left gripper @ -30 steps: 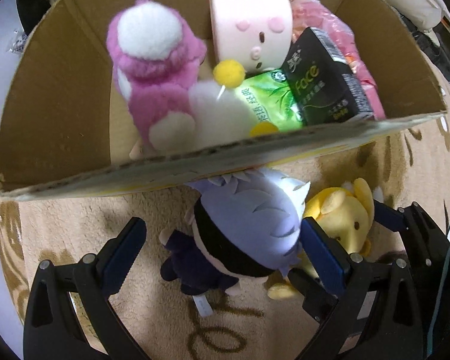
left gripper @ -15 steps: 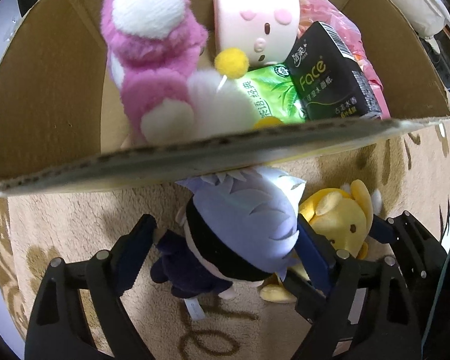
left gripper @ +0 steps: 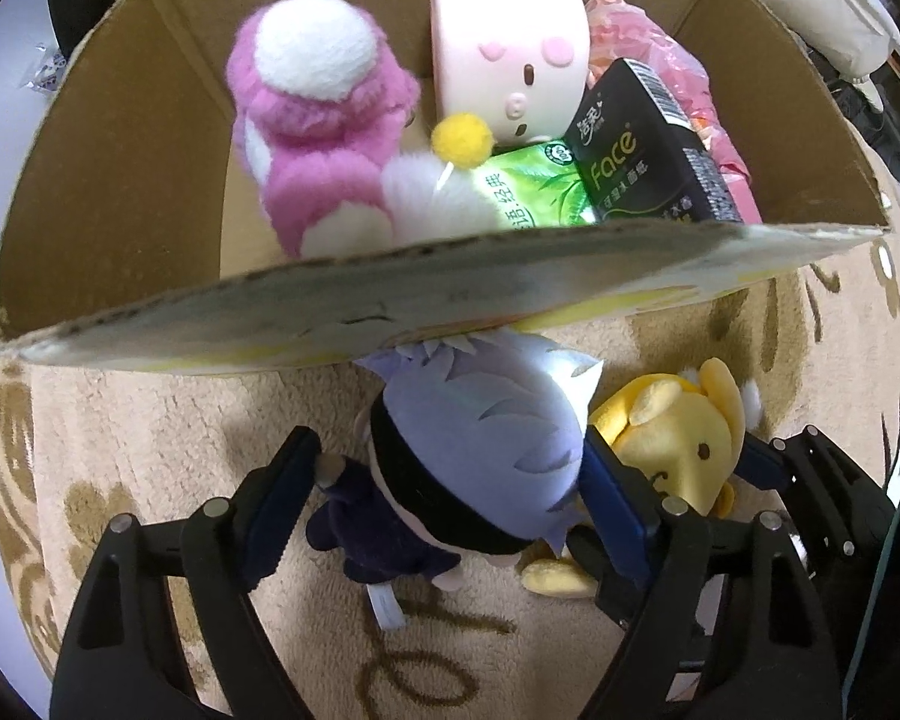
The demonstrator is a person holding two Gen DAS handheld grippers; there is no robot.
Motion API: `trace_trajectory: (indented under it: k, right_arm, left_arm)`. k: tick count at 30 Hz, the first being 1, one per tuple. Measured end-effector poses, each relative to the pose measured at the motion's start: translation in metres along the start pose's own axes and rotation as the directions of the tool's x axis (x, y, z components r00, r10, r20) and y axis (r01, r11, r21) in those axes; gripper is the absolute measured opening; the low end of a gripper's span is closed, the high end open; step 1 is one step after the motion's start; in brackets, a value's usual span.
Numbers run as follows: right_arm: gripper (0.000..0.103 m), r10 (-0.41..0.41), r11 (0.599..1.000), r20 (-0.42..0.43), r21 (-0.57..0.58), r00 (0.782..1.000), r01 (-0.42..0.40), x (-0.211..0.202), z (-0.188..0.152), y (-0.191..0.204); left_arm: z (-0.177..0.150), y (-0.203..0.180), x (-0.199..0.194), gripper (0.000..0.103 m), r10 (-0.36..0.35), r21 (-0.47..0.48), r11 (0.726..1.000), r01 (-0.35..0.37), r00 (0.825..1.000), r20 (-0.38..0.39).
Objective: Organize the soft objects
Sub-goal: 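Grasp the white-haired doll with the left gripper while the right gripper grasps the yellow dog plush, then lift the doll with the left gripper while the right gripper lifts the yellow plush over the box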
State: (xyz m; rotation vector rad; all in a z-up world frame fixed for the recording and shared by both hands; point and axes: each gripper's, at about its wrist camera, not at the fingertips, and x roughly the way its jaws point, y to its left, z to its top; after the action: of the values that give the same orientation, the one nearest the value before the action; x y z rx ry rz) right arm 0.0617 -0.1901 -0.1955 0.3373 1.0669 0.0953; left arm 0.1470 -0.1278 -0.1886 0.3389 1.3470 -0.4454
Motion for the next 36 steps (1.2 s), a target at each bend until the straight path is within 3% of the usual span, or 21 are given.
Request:
trace_trajectory:
  k: [11, 18, 23, 28, 36]
  right_arm:
    - [0.075, -0.055, 0.998, 0.045, 0.009, 0.997, 0.055, -0.020, -0.002, -0.011]
    - [0.075, -0.055, 0.995, 0.101, 0.093, 0.993, 0.046, -0.044, 0.002, -0.028]
    - [0.075, -0.052, 0.992, 0.148, 0.122, 0.988, 0.034, -0.060, 0.001, -0.037]
    - [0.075, -0.050, 0.993, 0.203, 0.116, 0.978, 0.027, -0.077, 0.000, -0.036]
    - [0.075, -0.044, 0.997, 0.300, 0.069, 0.953, 0.024, -0.115, -0.004, -0.019]
  left_arm:
    - [-0.014, 0.013, -0.041, 0.064, 0.016, -0.022, 1.000, -0.015, 0.999, 0.048]
    - [-0.025, 0.026, -0.058, 0.063, 0.060, -0.056, 0.997, -0.056, 0.995, 0.081]
    - [-0.038, 0.031, -0.084, 0.063, 0.080, -0.069, 0.995, -0.070, 0.986, 0.149]
    - [-0.049, 0.024, -0.118, 0.063, 0.125, -0.071, 0.991, -0.110, 0.957, 0.262]
    - [-0.069, 0.018, -0.172, 0.064, 0.186, -0.100, 0.983, -0.157, 0.866, 0.464]
